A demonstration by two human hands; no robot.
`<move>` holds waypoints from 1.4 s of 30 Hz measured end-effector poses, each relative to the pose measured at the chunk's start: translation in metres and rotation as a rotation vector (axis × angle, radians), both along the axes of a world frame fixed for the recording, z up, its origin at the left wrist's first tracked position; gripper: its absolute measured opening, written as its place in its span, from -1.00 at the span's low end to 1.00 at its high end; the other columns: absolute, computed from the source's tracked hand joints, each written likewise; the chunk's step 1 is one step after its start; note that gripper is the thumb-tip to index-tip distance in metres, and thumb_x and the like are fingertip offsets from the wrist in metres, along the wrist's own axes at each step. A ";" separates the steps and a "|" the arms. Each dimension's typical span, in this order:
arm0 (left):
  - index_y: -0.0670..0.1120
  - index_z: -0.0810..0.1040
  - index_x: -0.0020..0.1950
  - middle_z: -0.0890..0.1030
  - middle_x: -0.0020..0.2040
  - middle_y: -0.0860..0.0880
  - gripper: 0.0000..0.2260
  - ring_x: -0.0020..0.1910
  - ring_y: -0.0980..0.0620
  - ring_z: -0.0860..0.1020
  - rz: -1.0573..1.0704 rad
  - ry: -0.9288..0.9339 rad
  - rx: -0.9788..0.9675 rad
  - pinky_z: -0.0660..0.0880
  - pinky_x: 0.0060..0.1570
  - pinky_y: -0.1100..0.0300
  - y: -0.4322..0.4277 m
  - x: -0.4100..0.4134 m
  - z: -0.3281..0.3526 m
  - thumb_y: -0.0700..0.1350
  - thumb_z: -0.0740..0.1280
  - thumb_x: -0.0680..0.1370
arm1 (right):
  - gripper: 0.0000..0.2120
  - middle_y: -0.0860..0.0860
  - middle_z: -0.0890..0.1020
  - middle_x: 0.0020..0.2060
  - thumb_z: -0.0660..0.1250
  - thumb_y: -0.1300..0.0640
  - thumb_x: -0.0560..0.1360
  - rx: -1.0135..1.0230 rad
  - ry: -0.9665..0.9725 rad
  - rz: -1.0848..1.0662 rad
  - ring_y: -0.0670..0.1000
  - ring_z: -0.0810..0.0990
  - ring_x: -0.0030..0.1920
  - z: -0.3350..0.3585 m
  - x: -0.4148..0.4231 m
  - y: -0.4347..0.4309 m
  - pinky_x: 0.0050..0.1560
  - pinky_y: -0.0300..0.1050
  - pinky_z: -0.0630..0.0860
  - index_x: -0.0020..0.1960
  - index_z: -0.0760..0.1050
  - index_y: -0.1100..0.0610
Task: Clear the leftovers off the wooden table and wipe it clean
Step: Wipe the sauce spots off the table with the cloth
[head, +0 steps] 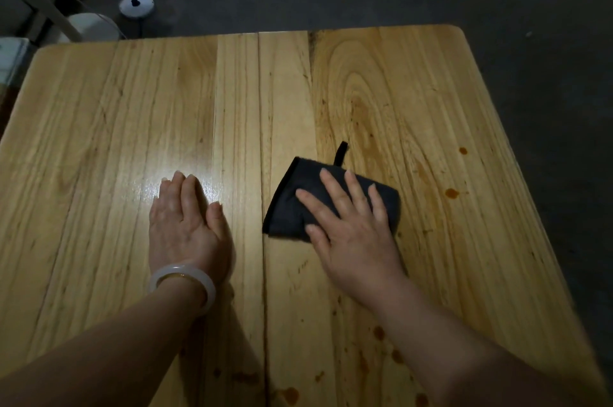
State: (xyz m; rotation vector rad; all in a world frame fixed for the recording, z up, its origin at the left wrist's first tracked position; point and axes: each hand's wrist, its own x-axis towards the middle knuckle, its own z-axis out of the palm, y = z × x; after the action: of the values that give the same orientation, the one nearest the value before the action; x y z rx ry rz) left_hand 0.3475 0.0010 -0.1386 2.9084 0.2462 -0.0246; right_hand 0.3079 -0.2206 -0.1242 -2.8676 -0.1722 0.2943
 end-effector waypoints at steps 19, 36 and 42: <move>-0.15 0.13 0.51 0.13 0.53 -0.11 -0.51 0.53 -0.04 0.00 -0.002 -0.016 0.012 -0.05 0.50 0.03 0.003 0.001 -0.002 0.00 0.06 0.63 | -0.51 -0.05 -0.16 0.60 -0.07 -0.12 0.67 -0.027 0.028 -0.365 0.07 -0.24 0.58 0.004 0.069 -0.064 0.54 0.16 -0.26 0.58 -0.07 -0.22; -0.18 0.18 0.48 0.19 0.50 -0.15 -0.53 0.51 -0.08 0.08 -0.005 -0.029 -0.007 0.02 0.49 -0.03 0.000 -0.002 0.001 -0.02 0.09 0.62 | -0.53 -0.11 0.04 0.59 -0.03 -0.13 0.62 0.076 -0.014 -0.066 0.04 -0.10 0.59 -0.005 -0.057 -0.028 0.51 0.15 -0.16 0.53 0.14 -0.25; -0.15 0.16 0.50 0.15 0.52 -0.11 -0.53 0.52 -0.04 0.04 -0.009 -0.017 -0.007 -0.01 0.50 0.00 0.001 -0.002 -0.001 0.00 0.07 0.62 | -0.47 -0.20 -0.15 0.57 -0.22 -0.22 0.56 0.058 0.047 -0.146 -0.08 -0.28 0.56 0.005 -0.029 -0.052 0.52 0.07 -0.32 0.53 -0.02 -0.32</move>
State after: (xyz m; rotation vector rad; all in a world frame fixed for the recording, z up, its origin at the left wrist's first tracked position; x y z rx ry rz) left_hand 0.3454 0.0015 -0.1394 2.9013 0.2302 -0.0017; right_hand 0.2788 -0.2721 -0.1189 -2.7945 0.0361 0.3216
